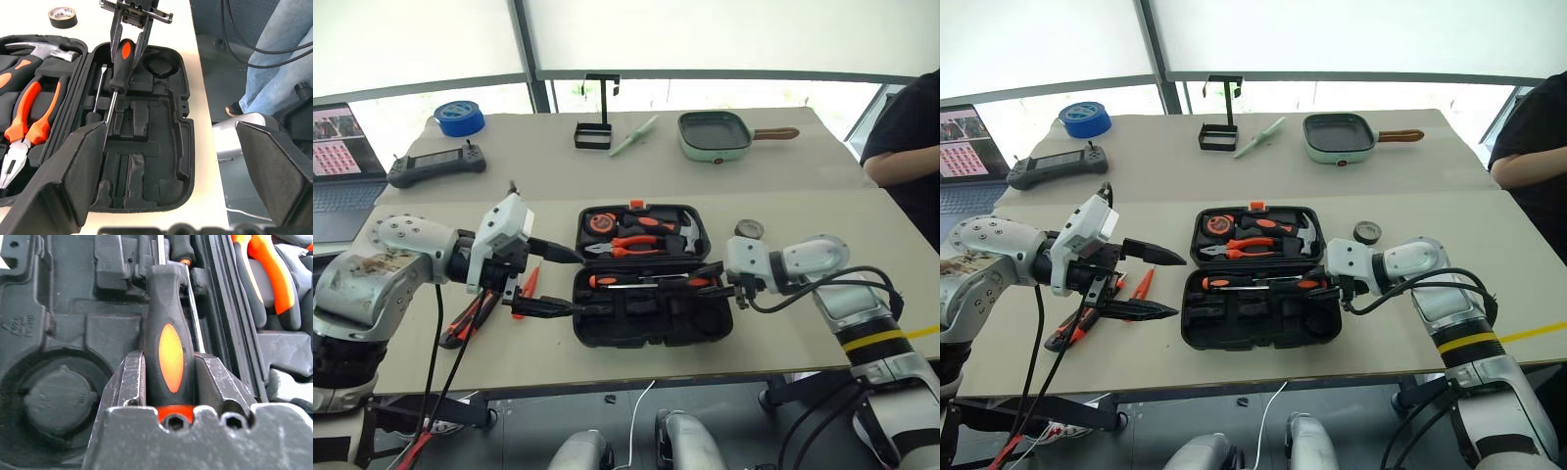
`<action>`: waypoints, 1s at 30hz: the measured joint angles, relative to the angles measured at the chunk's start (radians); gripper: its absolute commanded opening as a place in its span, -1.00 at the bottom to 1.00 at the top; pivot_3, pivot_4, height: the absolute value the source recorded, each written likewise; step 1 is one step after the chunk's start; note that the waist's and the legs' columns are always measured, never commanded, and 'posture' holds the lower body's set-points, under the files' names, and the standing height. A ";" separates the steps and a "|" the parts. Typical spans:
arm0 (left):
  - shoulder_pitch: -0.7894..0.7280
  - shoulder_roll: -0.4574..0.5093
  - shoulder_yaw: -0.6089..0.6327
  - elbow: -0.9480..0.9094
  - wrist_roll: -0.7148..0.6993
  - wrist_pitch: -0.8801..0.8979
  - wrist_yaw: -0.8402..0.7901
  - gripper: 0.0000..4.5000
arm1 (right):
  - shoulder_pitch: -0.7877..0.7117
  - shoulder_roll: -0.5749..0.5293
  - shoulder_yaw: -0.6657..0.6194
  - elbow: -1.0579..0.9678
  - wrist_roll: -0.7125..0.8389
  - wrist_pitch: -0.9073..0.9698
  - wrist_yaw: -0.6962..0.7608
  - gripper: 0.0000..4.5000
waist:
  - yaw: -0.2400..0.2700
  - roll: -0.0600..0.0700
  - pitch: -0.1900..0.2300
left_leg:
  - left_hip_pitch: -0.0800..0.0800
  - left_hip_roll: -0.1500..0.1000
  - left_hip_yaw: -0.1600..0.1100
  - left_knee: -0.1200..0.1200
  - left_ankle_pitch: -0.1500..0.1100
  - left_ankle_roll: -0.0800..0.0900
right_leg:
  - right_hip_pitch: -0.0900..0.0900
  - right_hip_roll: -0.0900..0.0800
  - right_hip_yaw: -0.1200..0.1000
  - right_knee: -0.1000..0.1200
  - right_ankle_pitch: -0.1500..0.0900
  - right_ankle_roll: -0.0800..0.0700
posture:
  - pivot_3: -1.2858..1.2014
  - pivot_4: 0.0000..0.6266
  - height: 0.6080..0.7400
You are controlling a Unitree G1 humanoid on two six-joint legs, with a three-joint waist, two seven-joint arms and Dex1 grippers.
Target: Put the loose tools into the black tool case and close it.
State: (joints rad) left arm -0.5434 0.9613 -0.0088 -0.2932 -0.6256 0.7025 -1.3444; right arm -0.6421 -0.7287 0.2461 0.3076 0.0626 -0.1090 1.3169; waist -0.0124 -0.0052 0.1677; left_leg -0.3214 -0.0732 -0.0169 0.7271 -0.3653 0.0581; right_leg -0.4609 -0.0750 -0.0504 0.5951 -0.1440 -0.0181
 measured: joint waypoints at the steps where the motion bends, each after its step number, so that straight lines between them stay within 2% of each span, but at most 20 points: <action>1: 0.000 -0.001 0.000 0.001 0.000 -0.003 0.000 1.00 | -0.001 0.000 0.000 0.006 -0.002 -0.007 0.000 -0.32 | 0.000 0.000 0.000 | 0.000 0.000 0.000 0.000 0.000 0.000 | 0.000 0.000 0.000 0.000 0.000 0.000 | 0.03 -0.52 1.00; 2: 0.000 -0.003 -0.002 0.005 0.001 -0.006 0.000 1.00 | -0.004 0.000 0.000 0.023 -0.004 -0.028 -0.002 -0.09 | -0.001 0.000 0.000 | 0.000 0.000 0.000 0.000 0.000 0.000 | 0.000 0.000 0.000 0.000 0.000 0.000 | 0.03 -0.52 1.00; 3: 0.000 -0.005 -0.004 0.010 0.001 -0.007 0.000 1.00 | -0.009 0.002 0.000 0.039 -0.006 -0.049 -0.005 0.00 | -0.002 0.000 0.000 | 0.000 0.000 0.000 0.000 0.000 0.000 | 0.000 0.000 0.000 0.000 0.000 0.000 | 0.03 -0.52 1.00; 9: -0.002 -0.008 -0.012 0.026 0.013 -0.021 -0.002 1.00 | -0.051 0.031 -0.006 0.075 -0.013 -0.078 -0.030 0.88 | -0.004 0.000 0.000 | 0.000 0.000 0.000 0.000 0.000 0.000 | 0.000 0.000 0.000 0.000 0.000 0.000 | 0.03 -0.52 1.00; 12: -0.005 -0.008 -0.013 0.037 0.023 -0.029 -0.003 1.00 | -0.060 0.061 -0.029 0.037 0.040 0.030 -0.034 0.88 | -0.003 0.000 0.000 | 0.000 0.000 0.000 0.000 0.000 0.000 | 0.000 0.000 0.000 0.000 0.000 0.000 | 0.03 -0.52 1.00; 16: -0.005 -0.008 -0.014 0.044 0.032 -0.046 -0.005 1.00 | -0.061 0.110 -0.037 -0.059 0.113 0.201 -0.035 0.38 | -0.002 0.000 0.000 | 0.000 0.000 -0.001 0.000 0.000 0.000 | 0.000 0.000 0.000 0.000 0.000 0.000 | 0.03 -0.52 1.00; 25: -0.004 -0.008 -0.014 0.044 0.038 -0.049 -0.010 1.00 | -0.045 0.130 0.021 -0.091 0.080 0.235 -0.039 -0.97 | -0.002 0.000 0.000 | 0.000 0.000 -0.001 0.000 0.000 0.000 | 0.000 0.000 0.000 0.000 0.000 0.000 | 0.03 -0.52 1.00; 30: -0.001 -0.008 -0.014 0.044 0.040 -0.049 -0.009 1.00 | -0.038 0.131 0.071 -0.084 0.026 0.243 -0.041 -0.97 | -0.002 0.000 0.000 | 0.000 0.000 -0.001 0.000 0.000 0.000 | 0.000 0.000 0.000 0.000 0.000 0.000 | 0.03 -0.52 1.00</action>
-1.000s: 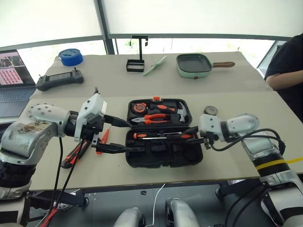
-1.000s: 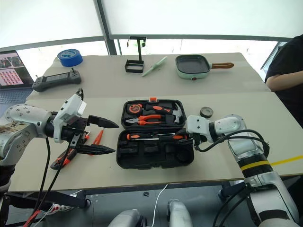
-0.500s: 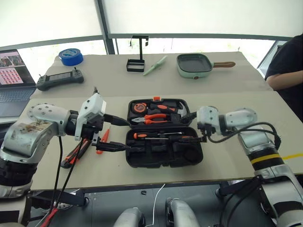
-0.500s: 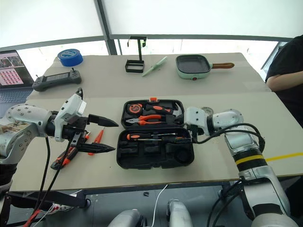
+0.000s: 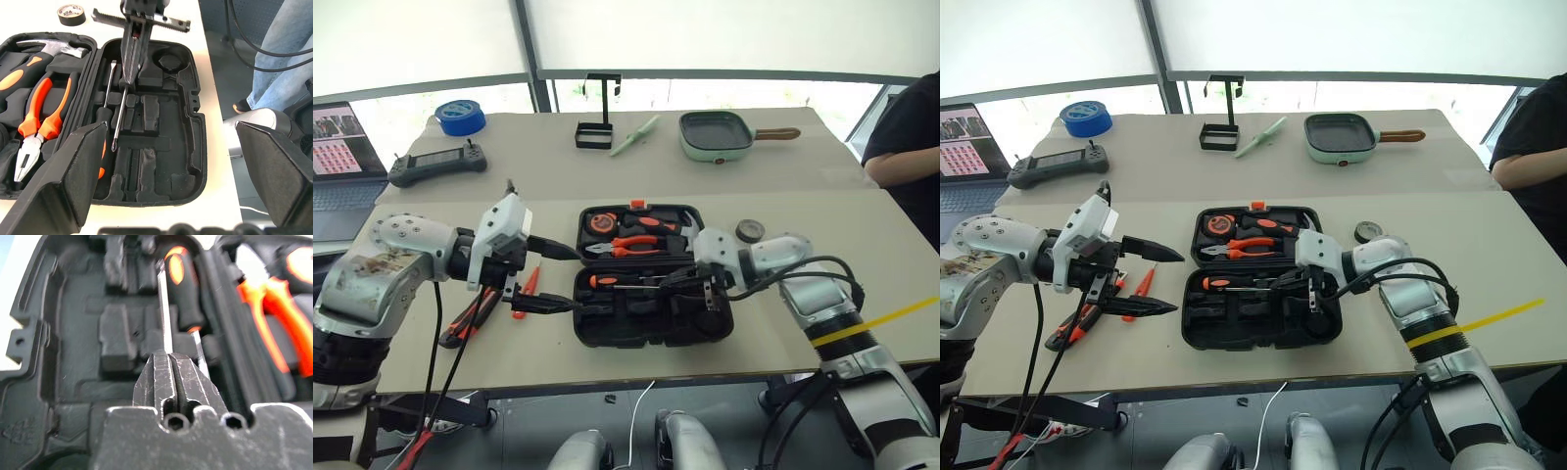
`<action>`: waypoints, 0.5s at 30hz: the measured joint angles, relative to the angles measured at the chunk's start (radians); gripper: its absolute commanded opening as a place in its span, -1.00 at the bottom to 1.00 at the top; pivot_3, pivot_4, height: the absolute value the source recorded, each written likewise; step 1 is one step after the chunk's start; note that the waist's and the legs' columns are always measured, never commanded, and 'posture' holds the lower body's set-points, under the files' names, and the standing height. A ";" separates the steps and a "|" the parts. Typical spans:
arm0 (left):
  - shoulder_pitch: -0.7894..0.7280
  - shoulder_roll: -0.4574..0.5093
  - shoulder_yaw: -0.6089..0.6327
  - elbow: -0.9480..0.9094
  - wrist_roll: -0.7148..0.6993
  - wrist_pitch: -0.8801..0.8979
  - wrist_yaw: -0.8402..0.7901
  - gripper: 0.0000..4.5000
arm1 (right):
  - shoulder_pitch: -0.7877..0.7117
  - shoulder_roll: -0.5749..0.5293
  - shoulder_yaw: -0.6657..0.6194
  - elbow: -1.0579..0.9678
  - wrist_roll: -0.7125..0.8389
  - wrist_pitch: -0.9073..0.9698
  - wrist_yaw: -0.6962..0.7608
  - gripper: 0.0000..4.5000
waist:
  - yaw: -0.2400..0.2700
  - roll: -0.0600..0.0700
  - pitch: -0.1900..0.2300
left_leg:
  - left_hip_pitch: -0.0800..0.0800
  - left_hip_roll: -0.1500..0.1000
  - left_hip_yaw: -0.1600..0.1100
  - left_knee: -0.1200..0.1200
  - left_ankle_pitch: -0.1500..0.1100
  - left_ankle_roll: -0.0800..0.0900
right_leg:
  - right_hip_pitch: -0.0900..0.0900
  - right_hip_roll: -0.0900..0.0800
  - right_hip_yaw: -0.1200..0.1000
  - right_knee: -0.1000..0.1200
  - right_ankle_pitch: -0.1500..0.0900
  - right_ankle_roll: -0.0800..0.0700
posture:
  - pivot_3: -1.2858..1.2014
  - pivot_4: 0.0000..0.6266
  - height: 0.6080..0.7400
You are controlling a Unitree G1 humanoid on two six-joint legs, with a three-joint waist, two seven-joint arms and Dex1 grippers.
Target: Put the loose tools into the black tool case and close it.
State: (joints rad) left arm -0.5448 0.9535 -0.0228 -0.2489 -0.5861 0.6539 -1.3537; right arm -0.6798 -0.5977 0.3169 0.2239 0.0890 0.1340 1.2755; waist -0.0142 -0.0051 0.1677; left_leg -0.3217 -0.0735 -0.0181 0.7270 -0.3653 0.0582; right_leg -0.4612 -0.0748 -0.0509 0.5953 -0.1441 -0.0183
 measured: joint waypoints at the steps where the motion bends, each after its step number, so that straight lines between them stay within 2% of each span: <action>1: 0.001 0.000 0.000 0.000 0.000 0.000 0.000 1.00 | 0.000 0.000 0.011 -0.006 -0.012 0.000 -0.002 -0.97 | -0.001 0.000 0.000 | 0.000 0.000 0.000 0.000 0.000 0.000 | 0.000 0.000 0.000 0.000 0.000 0.000 | 0.03 -0.52 1.00; 6: 0.002 0.000 0.000 0.000 0.009 -0.003 0.000 1.00 | -0.006 -0.023 0.069 -0.049 -0.106 -0.045 -0.025 -0.97 | 0.001 -0.002 -0.001 | 0.003 0.000 -0.001 0.000 0.000 0.000 | 0.003 0.000 0.000 0.000 0.000 0.000 | 0.03 -0.52 1.00; 10: 0.002 -0.002 0.000 0.001 0.018 -0.005 0.003 1.00 | -0.001 -0.013 0.072 -0.055 -0.136 -0.056 -0.061 -0.97 | 0.000 -0.010 -0.006 | 0.005 0.000 -0.001 0.000 0.000 0.000 | 0.005 0.000 0.001 0.001 0.000 0.000 | 0.03 -0.52 1.00; 13: 0.015 -0.004 0.003 -0.001 0.021 -0.005 0.012 1.00 | 0.032 0.000 0.034 -0.094 -0.077 0.018 -0.056 -0.97 | 0.002 -0.010 -0.006 | 0.005 0.000 -0.001 0.000 0.000 -0.001 | 0.004 0.000 0.001 0.001 0.000 0.000 | 0.03 -0.52 1.00; 15: 0.067 -0.003 0.030 -0.015 0.017 0.004 0.039 1.00 | 0.071 0.013 -0.019 -0.169 0.038 0.132 -0.037 -0.97 | 0.001 -0.007 -0.005 | 0.001 0.000 -0.001 -0.001 0.000 -0.001 | 0.000 0.001 0.001 0.001 0.000 -0.001 | 0.03 -0.52 1.00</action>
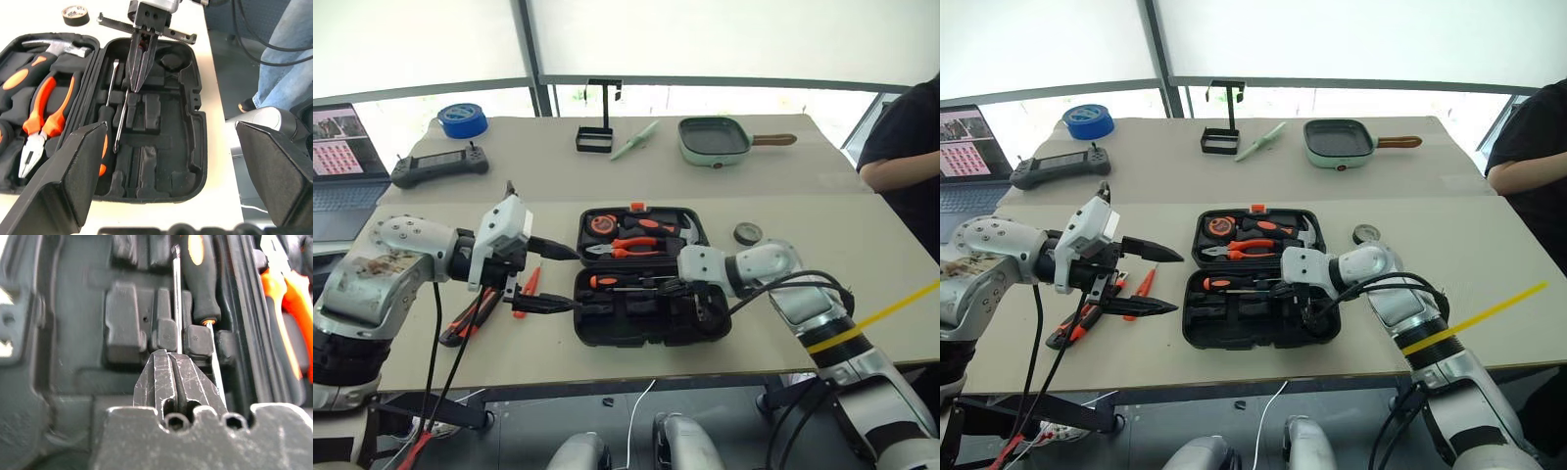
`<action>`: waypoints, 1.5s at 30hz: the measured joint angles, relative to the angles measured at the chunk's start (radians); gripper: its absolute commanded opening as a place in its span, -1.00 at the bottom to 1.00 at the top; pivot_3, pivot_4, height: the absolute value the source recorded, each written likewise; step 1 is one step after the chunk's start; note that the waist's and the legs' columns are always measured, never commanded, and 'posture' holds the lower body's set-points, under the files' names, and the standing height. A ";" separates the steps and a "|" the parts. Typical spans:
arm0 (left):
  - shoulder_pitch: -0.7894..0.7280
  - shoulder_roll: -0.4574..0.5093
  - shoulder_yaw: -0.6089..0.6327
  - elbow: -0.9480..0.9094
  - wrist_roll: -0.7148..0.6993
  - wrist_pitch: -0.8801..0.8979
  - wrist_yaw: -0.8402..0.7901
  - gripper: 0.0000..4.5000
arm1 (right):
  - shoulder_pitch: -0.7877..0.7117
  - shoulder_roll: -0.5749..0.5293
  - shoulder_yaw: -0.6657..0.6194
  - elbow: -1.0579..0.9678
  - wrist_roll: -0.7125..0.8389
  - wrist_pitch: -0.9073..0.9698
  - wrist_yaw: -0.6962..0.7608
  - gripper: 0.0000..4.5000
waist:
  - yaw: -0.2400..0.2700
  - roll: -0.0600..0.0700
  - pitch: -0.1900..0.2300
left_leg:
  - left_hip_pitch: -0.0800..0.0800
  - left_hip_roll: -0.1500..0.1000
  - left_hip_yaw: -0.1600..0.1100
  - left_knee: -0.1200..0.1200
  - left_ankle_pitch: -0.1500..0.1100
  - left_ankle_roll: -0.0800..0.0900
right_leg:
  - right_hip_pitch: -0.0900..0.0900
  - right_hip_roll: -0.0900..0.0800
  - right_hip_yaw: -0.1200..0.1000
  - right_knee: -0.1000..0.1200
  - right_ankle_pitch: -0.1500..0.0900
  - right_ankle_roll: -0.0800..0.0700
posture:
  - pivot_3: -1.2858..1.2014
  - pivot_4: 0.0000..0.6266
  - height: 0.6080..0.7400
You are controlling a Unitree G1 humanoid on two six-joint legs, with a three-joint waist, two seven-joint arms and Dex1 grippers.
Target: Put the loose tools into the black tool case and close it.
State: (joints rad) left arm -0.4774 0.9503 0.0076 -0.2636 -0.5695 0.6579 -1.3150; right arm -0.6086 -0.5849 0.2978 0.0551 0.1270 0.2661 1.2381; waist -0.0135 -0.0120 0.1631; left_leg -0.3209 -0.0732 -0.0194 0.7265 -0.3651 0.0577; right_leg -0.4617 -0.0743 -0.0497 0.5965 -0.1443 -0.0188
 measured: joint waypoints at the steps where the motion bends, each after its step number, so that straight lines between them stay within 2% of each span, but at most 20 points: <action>1: 0.028 0.001 0.016 -0.002 -0.002 0.005 0.015 1.00 | 0.005 0.003 -0.026 -0.040 0.060 0.053 0.005 -0.97 | -0.001 0.001 0.001 | -0.002 0.000 0.000 0.000 0.000 0.000 | -0.003 0.000 0.000 0.001 0.000 0.000 | 0.03 -0.52 1.00; 4: 0.132 0.014 0.114 -0.032 -0.023 0.049 0.076 1.00 | -0.014 -0.014 -0.139 -0.153 0.218 0.227 -0.002 -0.63 | -0.008 0.002 0.001 | -0.005 0.000 0.001 0.000 0.000 0.000 | -0.007 0.001 -0.004 0.001 0.000 -0.001 | 0.03 -0.52 1.00; 5: 0.193 0.025 0.172 -0.049 -0.026 0.067 0.100 1.00 | -0.020 -0.028 -0.184 -0.194 0.282 0.289 -0.004 -0.53 | -0.009 0.002 0.001 | -0.005 0.000 0.001 -0.001 0.000 -0.001 | -0.008 0.001 -0.006 0.000 0.000 -0.001 | 0.03 -0.52 1.00; 7: 0.317 0.034 0.289 -0.077 -0.026 0.093 0.139 1.00 | -0.025 -0.045 -0.241 -0.246 0.370 0.375 -0.008 -0.19 | -0.009 0.002 0.001 | -0.005 0.000 0.001 -0.003 0.000 -0.001 | -0.008 0.001 -0.008 -0.001 0.000 -0.002 | 0.03 -0.52 1.00; 8: 0.426 0.031 0.379 -0.107 -0.025 0.115 0.163 1.00 | -0.024 -0.054 -0.263 -0.274 0.414 0.414 -0.015 -0.05 | -0.010 0.002 0.002 | -0.005 0.000 0.001 -0.005 0.000 -0.001 | -0.008 0.000 -0.008 -0.002 0.000 -0.002 | 0.03 -0.52 1.00; 12: 0.681 -0.018 0.602 -0.168 -0.009 0.145 0.206 1.00 | 0.012 -0.080 -0.297 -0.333 0.487 0.463 -0.025 0.59 | 0.000 0.002 0.002 | -0.003 0.000 0.001 -0.007 0.000 -0.001 | -0.007 -0.001 -0.008 -0.002 -0.001 -0.002 | 0.03 -0.52 1.00; 15: 0.878 -0.072 0.770 -0.182 0.026 0.138 0.202 1.00 | 0.054 -0.117 -0.320 -0.371 0.526 0.476 -0.021 0.98 | 0.005 0.002 0.002 | -0.001 0.000 0.001 -0.008 0.000 -0.001 | -0.004 -0.001 -0.004 -0.003 -0.001 -0.002 | 0.03 -0.52 1.00; 18: 0.989 -0.093 0.843 -0.185 0.057 0.116 0.200 1.00 | 0.076 -0.143 -0.342 -0.409 0.565 0.485 -0.021 0.98 | 0.018 0.002 0.002 | 0.002 0.001 0.000 -0.009 -0.001 -0.001 | 0.001 -0.002 -0.004 -0.003 -0.002 -0.002 | 0.03 -0.52 1.00; 24: 0.897 -0.057 0.809 -0.280 -0.015 0.260 0.302 1.00 | 0.077 -0.157 -0.349 -0.452 0.604 0.492 -0.039 0.98 | 0.034 0.000 0.001 | 0.003 0.001 -0.002 -0.009 -0.001 0.000 | 0.003 -0.002 -0.004 -0.002 -0.002 -0.002 | 0.03 -0.52 1.00; 28: 0.654 0.031 0.651 -0.385 -0.103 0.529 0.467 1.00 | 0.093 -0.159 -0.347 -0.468 0.603 0.491 -0.071 0.98 | 0.032 0.000 0.001 | 0.003 0.000 -0.003 -0.009 -0.001 -0.001 | 0.002 -0.002 -0.004 -0.001 -0.001 -0.002 | 0.03 -0.52 1.00; 30: 0.450 0.012 0.549 -0.381 -0.103 0.743 0.590 1.00 | 0.109 -0.152 -0.344 -0.483 0.605 0.492 -0.095 0.98 | 0.026 0.000 0.001 | 0.003 0.000 -0.003 -0.010 0.000 -0.002 | 0.002 0.000 -0.004 -0.001 -0.001 -0.002 | 0.03 -0.52 1.00; 33: 0.299 0.009 0.426 -0.347 -0.103 0.895 0.686 1.00 | 0.130 -0.149 -0.349 -0.508 0.620 0.496 -0.127 0.98 | 0.007 -0.001 0.001 | 0.004 0.000 -0.003 -0.012 0.001 -0.003 | 0.001 0.001 -0.004 0.001 -0.001 -0.002 | 0.03 -0.52 1.00; 38: 0.088 -0.003 0.238 -0.253 -0.147 0.952 0.819 1.00 | 0.179 -0.125 -0.340 -0.540 0.618 0.481 -0.179 0.98 | 0.000 -0.001 0.001 | 0.004 -0.001 -0.003 -0.012 0.001 -0.004 | 0.001 0.000 -0.011 -0.001 -0.001 -0.003 | 0.03 -0.52 1.00; 45: -0.064 -0.063 0.051 -0.052 -0.144 0.953 0.957 1.00 | 0.207 -0.093 -0.312 -0.580 0.604 0.459 -0.243 0.98 | 0.004 -0.001 0.001 | 0.006 -0.002 -0.005 -0.012 0.001 -0.015 | 0.002 -0.001 -0.012 -0.001 -0.003 -0.005 | 0.03 -0.52 1.00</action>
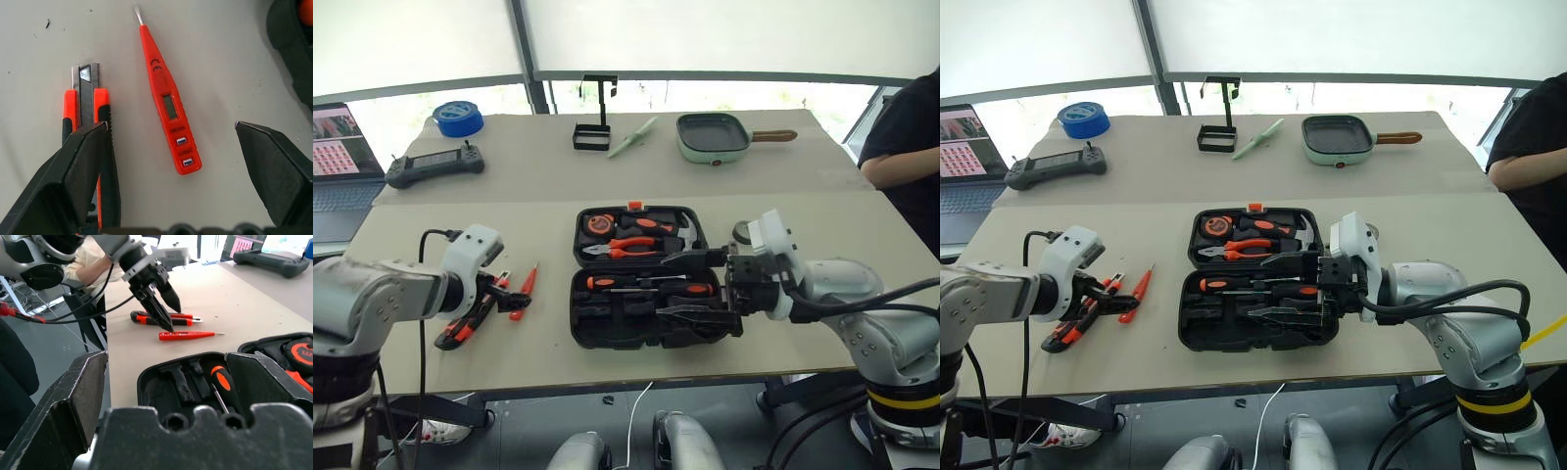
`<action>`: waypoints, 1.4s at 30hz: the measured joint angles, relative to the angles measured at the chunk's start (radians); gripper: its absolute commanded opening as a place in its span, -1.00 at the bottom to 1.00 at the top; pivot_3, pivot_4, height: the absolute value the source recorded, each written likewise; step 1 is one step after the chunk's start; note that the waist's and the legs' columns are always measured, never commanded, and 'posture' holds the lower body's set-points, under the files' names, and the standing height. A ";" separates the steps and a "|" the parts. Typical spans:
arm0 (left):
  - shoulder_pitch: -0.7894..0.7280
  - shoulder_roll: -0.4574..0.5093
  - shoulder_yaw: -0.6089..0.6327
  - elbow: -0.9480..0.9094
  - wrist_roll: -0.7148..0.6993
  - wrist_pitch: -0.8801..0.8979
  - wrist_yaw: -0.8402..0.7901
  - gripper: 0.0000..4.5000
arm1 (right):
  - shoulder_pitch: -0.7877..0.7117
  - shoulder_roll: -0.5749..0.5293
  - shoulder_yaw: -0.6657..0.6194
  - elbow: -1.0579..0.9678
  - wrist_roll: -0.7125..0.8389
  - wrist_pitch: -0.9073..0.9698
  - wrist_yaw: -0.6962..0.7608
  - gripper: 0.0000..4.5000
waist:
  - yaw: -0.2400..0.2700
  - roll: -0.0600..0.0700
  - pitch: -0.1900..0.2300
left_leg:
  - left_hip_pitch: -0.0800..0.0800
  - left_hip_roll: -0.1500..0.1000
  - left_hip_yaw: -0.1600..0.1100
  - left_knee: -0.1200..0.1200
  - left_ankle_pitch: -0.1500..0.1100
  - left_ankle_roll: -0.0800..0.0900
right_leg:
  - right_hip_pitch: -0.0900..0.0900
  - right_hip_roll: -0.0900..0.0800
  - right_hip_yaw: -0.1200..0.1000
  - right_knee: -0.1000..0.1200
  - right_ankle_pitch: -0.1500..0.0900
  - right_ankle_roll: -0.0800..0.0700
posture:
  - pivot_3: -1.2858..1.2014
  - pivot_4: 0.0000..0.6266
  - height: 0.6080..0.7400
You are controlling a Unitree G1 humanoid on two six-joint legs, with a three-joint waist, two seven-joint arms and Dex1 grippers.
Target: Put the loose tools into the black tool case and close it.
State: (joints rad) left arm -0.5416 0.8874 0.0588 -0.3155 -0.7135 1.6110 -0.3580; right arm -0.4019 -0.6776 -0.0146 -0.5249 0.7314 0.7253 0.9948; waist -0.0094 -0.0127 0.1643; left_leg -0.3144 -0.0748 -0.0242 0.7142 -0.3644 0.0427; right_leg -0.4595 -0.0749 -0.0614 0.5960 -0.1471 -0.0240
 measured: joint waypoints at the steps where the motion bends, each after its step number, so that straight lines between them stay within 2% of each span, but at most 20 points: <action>1: -0.007 -0.016 -0.018 0.019 0.001 0.000 0.010 1.00 | 0.002 0.000 0.003 -0.004 -0.002 -0.002 -0.005 0.98 | 0.001 0.000 0.000 | 0.000 0.000 0.000 0.000 0.000 0.000 | 0.000 0.000 0.000 0.000 0.000 0.000 | 0.03 -0.52 1.00; 3: -0.010 -0.040 -0.057 0.055 -0.001 0.000 0.021 1.00 | 0.003 0.002 0.004 -0.006 -0.002 -0.005 -0.017 0.98 | 0.000 0.000 0.000 | 0.000 0.000 0.000 0.000 0.000 0.001 | 0.000 0.000 0.000 0.000 0.000 0.000 | 0.03 -0.52 1.00; 6: -0.040 -0.056 -0.086 0.082 0.004 0.000 0.033 0.67 | 0.004 0.006 0.004 -0.006 -0.001 -0.005 -0.036 1.00 | 0.002 0.000 0.000 | 0.001 0.000 0.000 0.000 0.001 0.001 | 0.000 0.000 0.000 0.000 0.000 0.000 | 0.03 -0.52 1.00; 10: -0.049 -0.059 -0.105 0.100 0.032 -0.005 0.045 0.08 | 0.004 0.006 0.004 -0.007 -0.001 -0.005 -0.048 1.00 | 0.005 0.000 0.000 | 0.001 0.000 0.000 0.000 0.001 0.001 | 0.001 -0.001 0.001 0.001 0.000 0.000 | 0.03 -0.52 1.00; 12: -0.049 -0.060 -0.107 0.110 0.049 -0.013 0.047 -0.28 | 0.004 0.006 0.003 -0.011 -0.001 -0.005 -0.054 1.00 | 0.007 0.000 0.000 | 0.002 0.000 0.000 0.000 0.001 0.001 | 0.001 -0.001 0.001 0.001 0.000 0.000 | 0.03 -0.52 1.00; 16: -0.045 -0.060 -0.104 0.112 0.074 -0.017 0.038 -0.81 | 0.029 -0.020 0.002 -0.027 -0.001 -0.006 -0.040 1.00 | 0.009 0.000 0.000 | 0.002 0.000 0.000 0.000 0.001 0.001 | 0.001 -0.001 0.006 0.000 0.000 0.000 | 0.03 -0.52 1.00; 19: -0.034 -0.041 -0.119 0.111 0.088 -0.058 0.001 -0.81 | 0.041 -0.058 -0.001 -0.033 -0.002 -0.013 -0.026 1.00 | 0.009 0.000 0.000 | 0.002 0.000 0.000 0.000 0.003 0.005 | 0.001 -0.001 0.007 0.001 0.000 0.000 | 0.03 -0.52 1.00; 21: -0.010 0.025 -0.175 0.103 0.117 -0.176 -0.084 -0.81 | 0.057 -0.085 -0.006 -0.036 -0.002 -0.017 -0.011 1.00 | 0.010 0.000 0.000 | 0.002 0.000 0.000 0.000 0.003 0.005 | 0.001 0.000 0.007 0.001 0.000 0.000 | 0.03 -0.52 1.00; 23: 0.003 0.096 -0.233 0.098 0.156 -0.332 -0.197 -0.81 | 0.081 -0.111 -0.015 -0.036 -0.001 -0.017 0.002 1.00 | 0.011 0.000 0.000 | 0.000 0.001 0.000 0.000 0.003 0.005 | 0.000 0.000 0.006 0.000 0.000 0.000 | 0.03 -0.52 1.00; 25: -0.024 0.152 -0.261 0.131 0.223 -0.594 -0.374 -0.81 | 0.104 -0.137 -0.033 -0.043 -0.001 -0.017 0.008 1.00 | 0.016 0.000 0.000 | -0.001 0.000 0.000 0.000 0.003 0.005 | 0.000 -0.001 0.006 0.000 0.000 0.000 | 0.03 -0.52 1.00; 28: -0.111 0.181 -0.289 0.184 0.293 -0.886 -0.611 -0.81 | 0.115 -0.150 -0.048 -0.054 -0.001 -0.018 0.006 1.00 | 0.022 0.000 0.000 | -0.003 0.000 0.000 0.001 0.003 0.005 | 0.000 -0.002 0.002 -0.001 0.000 0.000 | 0.03 -0.52 1.00; 30: -0.202 0.152 -0.328 0.224 0.336 -1.040 -0.760 -0.81 | 0.130 -0.148 -0.062 -0.054 0.001 -0.018 -0.006 1.00 | 0.026 0.000 0.000 | -0.003 0.000 0.000 0.003 0.003 0.006 | 0.001 -0.003 0.001 -0.001 0.000 0.000 | 0.03 -0.52 1.00; 32: -0.280 0.078 -0.376 0.261 0.365 -1.090 -0.846 -0.81 | 0.138 -0.147 -0.073 -0.050 0.001 -0.018 -0.017 1.00 | 0.028 0.000 0.000 | -0.005 0.000 0.000 0.005 0.004 0.006 | 0.001 -0.003 0.001 -0.001 0.000 0.000 | 0.03 -0.52 1.00; 35: -0.350 -0.039 -0.479 0.304 0.401 -1.079 -0.937 -0.81 | 0.148 -0.147 -0.080 -0.054 0.008 -0.017 -0.027 1.00 | 0.024 0.000 0.000 | -0.007 0.000 0.000 0.007 0.003 0.008 | 0.001 -0.002 0.000 -0.001 0.000 0.000 | 0.03 -0.52 1.00; 39: -0.393 -0.110 -0.607 0.334 0.470 -1.017 -1.012 -0.81 | 0.160 -0.147 -0.080 -0.071 0.017 -0.015 -0.058 1.00 | 0.016 -0.001 0.000 | -0.007 0.002 -0.001 0.007 0.003 0.009 | 0.000 -0.002 0.002 0.000 0.000 0.000 | 0.03 -0.52 1.00; 42: -0.402 -0.139 -0.652 0.358 0.531 -1.019 -1.028 -0.81 | 0.166 -0.137 -0.083 -0.077 0.031 0.001 -0.101 1.00 | 0.018 -0.001 0.000 | -0.007 0.003 -0.001 0.007 0.002 0.011 | 0.000 -0.001 0.003 0.000 0.000 0.000 | 0.03 -0.52 1.00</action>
State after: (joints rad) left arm -0.9439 0.7483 -0.5932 0.0421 -0.1824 0.5923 -1.3859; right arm -0.2361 -0.8141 -0.0975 -0.6016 0.7622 0.7259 0.8938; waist 0.0091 -0.0135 0.1647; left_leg -0.3219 -0.0720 -0.0248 0.7216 -0.3625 0.0537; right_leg -0.4596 -0.0763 -0.0587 0.5958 -0.1469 -0.0243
